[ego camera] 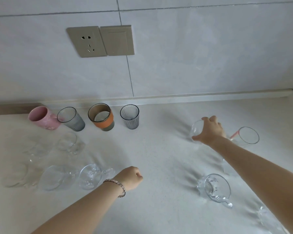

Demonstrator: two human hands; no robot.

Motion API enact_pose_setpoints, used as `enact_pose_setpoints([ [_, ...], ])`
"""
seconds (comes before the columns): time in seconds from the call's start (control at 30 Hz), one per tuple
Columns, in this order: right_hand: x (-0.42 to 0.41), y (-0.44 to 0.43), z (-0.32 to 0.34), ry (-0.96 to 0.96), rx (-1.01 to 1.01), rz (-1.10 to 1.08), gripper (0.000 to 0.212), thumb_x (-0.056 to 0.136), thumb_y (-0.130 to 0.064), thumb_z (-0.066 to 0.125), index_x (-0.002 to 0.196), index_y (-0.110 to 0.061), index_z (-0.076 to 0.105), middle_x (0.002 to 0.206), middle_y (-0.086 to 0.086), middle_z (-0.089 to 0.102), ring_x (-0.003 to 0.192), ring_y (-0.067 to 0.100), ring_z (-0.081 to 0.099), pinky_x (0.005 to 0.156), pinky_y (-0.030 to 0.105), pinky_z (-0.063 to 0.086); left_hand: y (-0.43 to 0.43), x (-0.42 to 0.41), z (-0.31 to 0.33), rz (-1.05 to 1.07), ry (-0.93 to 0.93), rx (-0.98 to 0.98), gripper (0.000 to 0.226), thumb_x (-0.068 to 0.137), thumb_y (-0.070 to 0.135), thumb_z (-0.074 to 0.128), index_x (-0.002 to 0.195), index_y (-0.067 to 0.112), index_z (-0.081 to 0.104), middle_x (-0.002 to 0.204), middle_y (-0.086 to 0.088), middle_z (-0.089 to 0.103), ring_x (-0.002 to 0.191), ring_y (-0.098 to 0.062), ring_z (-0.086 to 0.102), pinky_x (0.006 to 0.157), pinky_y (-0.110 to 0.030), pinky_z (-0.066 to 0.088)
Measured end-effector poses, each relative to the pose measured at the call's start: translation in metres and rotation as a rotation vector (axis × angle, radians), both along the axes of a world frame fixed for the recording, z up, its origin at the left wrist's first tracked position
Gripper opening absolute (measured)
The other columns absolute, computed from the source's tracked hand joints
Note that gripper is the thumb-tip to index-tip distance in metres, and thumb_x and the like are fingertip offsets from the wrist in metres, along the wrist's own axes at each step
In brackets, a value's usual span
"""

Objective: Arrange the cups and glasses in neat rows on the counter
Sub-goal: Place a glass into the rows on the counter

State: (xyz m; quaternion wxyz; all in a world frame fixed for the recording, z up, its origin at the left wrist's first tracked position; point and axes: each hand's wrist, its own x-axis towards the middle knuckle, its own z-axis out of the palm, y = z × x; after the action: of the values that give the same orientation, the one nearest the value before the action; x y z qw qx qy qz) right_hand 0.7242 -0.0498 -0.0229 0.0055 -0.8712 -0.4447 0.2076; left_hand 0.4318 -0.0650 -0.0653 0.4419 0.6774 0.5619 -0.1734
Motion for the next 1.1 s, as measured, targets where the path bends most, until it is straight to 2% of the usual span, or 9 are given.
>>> enact_pose_setpoints([
  [0.1,-0.043,-0.006,0.010,0.035,0.011,0.175,0.088,0.066,-0.035,0.080,0.140,-0.019,0.036,0.135,0.006,0.036,0.120,0.029,0.045,0.094,0.038,0.047,-0.007,-0.017,0.002,0.015,0.006,-0.001,0.015,0.088,0.016,0.040,0.080,0.016,0.053,0.067,0.009,0.051,0.070,-0.016,0.051,0.060,-0.023,0.038],
  [0.2,-0.098,-0.004,0.018,0.100,0.016,0.328,0.088,0.066,-0.035,0.080,0.141,-0.022,0.035,0.136,0.003,0.035,0.121,0.026,0.045,0.094,0.036,0.046,-0.014,-0.039,0.005,0.031,-0.002,-0.006,0.013,0.084,0.014,0.038,0.078,0.015,0.049,0.070,0.001,0.050,0.061,-0.018,0.043,0.053,-0.023,0.031],
  [0.33,-0.178,0.013,0.021,0.131,0.037,0.512,0.086,0.067,-0.035,0.079,0.140,-0.022,0.036,0.137,0.004,0.035,0.123,0.027,0.045,0.097,0.037,0.045,-0.025,-0.070,0.007,0.040,0.000,-0.011,0.015,0.084,0.014,0.038,0.080,0.015,0.052,0.076,0.001,0.054,0.065,-0.016,0.048,0.056,-0.022,0.034],
  [0.5,-0.258,0.038,0.010,0.140,0.045,0.604,0.082,0.069,-0.031,0.079,0.138,-0.018,0.036,0.136,0.007,0.035,0.123,0.029,0.045,0.097,0.038,0.046,-0.033,-0.113,0.003,0.101,0.010,-0.010,0.016,0.083,0.014,0.038,0.071,0.016,0.047,0.076,0.000,0.053,0.071,-0.019,0.046,0.065,-0.025,0.038],
  [0.63,-0.299,0.053,0.000,0.127,0.043,0.619,0.084,0.070,-0.027,0.079,0.139,-0.018,0.032,0.140,0.005,0.032,0.120,0.031,0.046,0.094,0.038,0.047,-0.031,-0.147,0.003,0.138,0.022,0.014,0.015,0.086,0.015,0.038,0.075,0.014,0.048,0.086,-0.007,0.058,0.077,-0.020,0.048,0.073,-0.029,0.042],
  [0.77,-0.323,0.060,-0.010,0.104,0.021,0.590,0.081,0.072,-0.025,0.078,0.138,-0.017,0.033,0.144,0.005,0.029,0.122,0.030,0.043,0.094,0.038,0.045,-0.027,-0.171,-0.003,0.188,0.020,0.024,0.012,0.085,0.016,0.038,0.079,0.015,0.048,0.085,-0.002,0.053,0.076,-0.019,0.046,0.070,-0.027,0.038],
  [0.9,-0.326,0.059,-0.012,0.192,0.035,0.524,0.089,0.075,-0.034,0.077,0.144,-0.020,0.024,0.146,0.008,0.027,0.128,0.031,0.038,0.099,0.041,0.043,-0.026,-0.180,-0.006,0.183,0.014,0.025,0.012,0.086,0.016,0.038,0.081,0.016,0.049,0.087,-0.001,0.053,0.079,-0.019,0.047,0.073,-0.026,0.038],
  [1.0,-0.309,0.045,-0.007,0.276,0.108,0.435,0.077,0.083,-0.038,0.067,0.144,-0.016,0.026,0.144,0.012,0.029,0.132,0.030,0.034,0.104,0.040,0.039,-0.028,-0.178,-0.009,0.143,0.019,0.021,0.012,0.087,0.016,0.038,0.080,0.016,0.048,0.089,-0.002,0.052,0.080,-0.019,0.047,0.073,-0.026,0.038],
  [1.1,-0.270,0.018,-0.003,0.257,0.080,0.387,0.066,0.088,-0.032,0.060,0.144,-0.014,0.029,0.145,0.011,0.031,0.135,0.028,0.032,0.106,0.038,0.036,-0.029,-0.165,-0.010,0.077,0.032,0.031,0.021,0.088,0.017,0.038,0.067,0.018,0.043,0.084,0.000,0.051,0.077,-0.019,0.046,0.069,-0.026,0.037],
])
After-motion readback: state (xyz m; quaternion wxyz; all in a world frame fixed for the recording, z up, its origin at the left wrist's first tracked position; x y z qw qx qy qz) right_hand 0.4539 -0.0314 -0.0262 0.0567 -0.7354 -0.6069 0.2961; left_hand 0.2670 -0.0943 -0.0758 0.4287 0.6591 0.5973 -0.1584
